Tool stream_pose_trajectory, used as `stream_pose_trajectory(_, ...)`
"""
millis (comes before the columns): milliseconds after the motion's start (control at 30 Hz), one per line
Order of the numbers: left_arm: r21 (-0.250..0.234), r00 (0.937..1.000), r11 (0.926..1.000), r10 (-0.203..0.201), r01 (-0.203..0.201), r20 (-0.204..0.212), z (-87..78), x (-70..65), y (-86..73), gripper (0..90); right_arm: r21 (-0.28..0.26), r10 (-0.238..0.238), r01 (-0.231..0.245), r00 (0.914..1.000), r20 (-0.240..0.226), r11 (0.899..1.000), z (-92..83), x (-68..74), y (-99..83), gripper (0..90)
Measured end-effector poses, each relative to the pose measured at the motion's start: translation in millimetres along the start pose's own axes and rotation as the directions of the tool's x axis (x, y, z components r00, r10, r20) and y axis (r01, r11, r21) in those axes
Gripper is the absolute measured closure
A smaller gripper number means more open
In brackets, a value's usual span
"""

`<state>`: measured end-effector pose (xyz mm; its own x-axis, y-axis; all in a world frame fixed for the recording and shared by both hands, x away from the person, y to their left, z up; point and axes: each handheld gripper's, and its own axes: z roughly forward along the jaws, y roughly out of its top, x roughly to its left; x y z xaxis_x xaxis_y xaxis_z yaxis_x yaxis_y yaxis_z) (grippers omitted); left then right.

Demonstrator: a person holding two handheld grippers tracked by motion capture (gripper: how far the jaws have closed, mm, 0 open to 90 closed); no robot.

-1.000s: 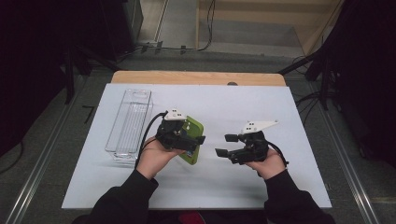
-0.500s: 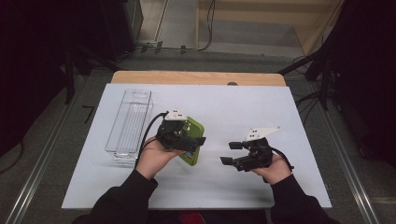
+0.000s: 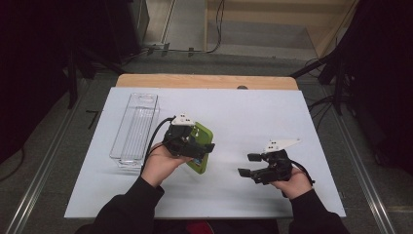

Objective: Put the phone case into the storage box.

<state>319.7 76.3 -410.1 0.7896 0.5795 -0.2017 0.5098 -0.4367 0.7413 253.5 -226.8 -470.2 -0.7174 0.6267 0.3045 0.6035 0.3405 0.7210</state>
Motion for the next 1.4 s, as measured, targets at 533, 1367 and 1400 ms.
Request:
stream_pose_trajectory(533,0.001,1.0000,1.0000,-0.004,0.004,0.002,-6.0,5.2,3.3,16.3,0.029,0.054,-0.057,0.9940,0.095,0.998,-8.4,-8.5,-24.5,24.5)
stream_pose_trajectory(1367,-0.008,0.9986,0.9988,-0.048,0.048,-0.021,-40.7,28.7,17.3,16.3,0.034,0.070,-0.075,0.9907,0.117,0.997,-7.0,-11.3,-35.4,24.3)
stream_pose_trajectory(1400,-0.011,0.9986,0.9987,-0.049,0.049,-0.020,-41.9,29.3,17.6,16.3,0.033,0.070,-0.074,0.9908,0.116,0.997,-6.7,-11.0,-35.4,24.3)
